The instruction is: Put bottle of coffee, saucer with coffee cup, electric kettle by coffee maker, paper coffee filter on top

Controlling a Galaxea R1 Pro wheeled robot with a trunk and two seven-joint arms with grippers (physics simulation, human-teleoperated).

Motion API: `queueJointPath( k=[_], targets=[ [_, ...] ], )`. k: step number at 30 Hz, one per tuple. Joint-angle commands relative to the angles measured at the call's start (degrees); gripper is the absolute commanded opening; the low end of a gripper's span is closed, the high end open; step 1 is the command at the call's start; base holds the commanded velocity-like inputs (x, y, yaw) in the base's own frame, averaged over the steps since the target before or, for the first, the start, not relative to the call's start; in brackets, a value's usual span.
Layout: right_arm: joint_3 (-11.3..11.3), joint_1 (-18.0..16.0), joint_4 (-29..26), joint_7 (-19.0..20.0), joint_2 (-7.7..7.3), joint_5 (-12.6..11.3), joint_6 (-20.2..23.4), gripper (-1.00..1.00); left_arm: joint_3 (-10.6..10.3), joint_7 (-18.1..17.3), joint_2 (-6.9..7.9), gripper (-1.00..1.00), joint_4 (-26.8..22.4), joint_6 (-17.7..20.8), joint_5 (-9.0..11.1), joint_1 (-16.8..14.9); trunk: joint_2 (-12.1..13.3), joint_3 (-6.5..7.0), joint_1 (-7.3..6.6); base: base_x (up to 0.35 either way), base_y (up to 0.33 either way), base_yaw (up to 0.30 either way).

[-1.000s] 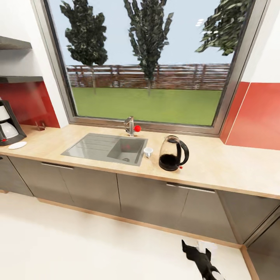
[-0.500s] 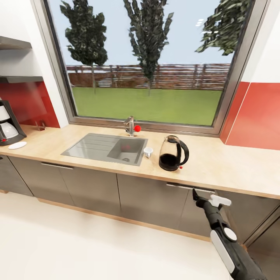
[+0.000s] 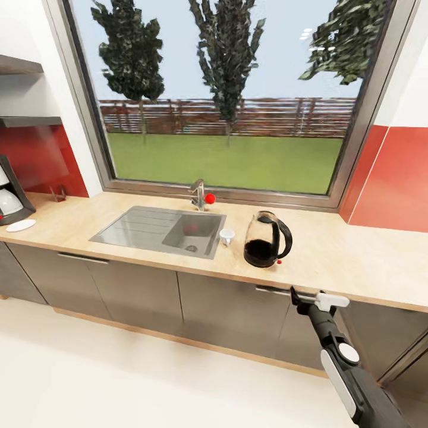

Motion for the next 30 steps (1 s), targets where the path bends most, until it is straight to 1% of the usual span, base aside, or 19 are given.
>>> queueJointPath(
  k=[1, 11, 20, 24, 30],
  targets=[
    [0.07, -0.04, 0.00, -0.17, -0.03, -0.42, -0.19, 1.00, 0.44, 0.19, -0.02, 1.00, 0.15, -0.28, -0.58, -0.07, -0.11, -0.11, 0.06, 0.331, 0.000, 0.000],
    [-0.13, -0.04, 0.00, -0.25, -0.30, -0.36, -0.14, 1.00, 0.48, 0.23, -0.07, 1.00, 0.23, -0.51, -0.56, -0.07, -0.11, -0.11, 0.06, 0.327, 0.029, 0.000],
    [-0.22, -0.04, -0.19, -0.35, -0.38, -0.39, -0.10, 1.00, 0.47, 0.08, -0.06, 1.00, 0.29, -0.62, -0.63, -0.07, -0.11, -0.11, 0.06, 0.104, 0.007, 0.000],
    [-0.22, -0.04, -1.43, -0.35, -0.38, -0.41, -0.04, 1.00, 0.40, 0.13, -0.01, 1.00, 0.27, -0.69, -0.64, -0.07, -0.11, -0.11, 0.06, 0.254, 0.013, 0.000],
    [-0.23, -0.04, -1.88, -0.35, -0.45, -0.42, 0.05, 1.00, 0.38, 0.14, -0.05, 1.00, 0.30, -0.77, -0.62, -0.07, -0.11, -0.11, 0.06, 0.305, 0.063, 0.000]
  ],
)
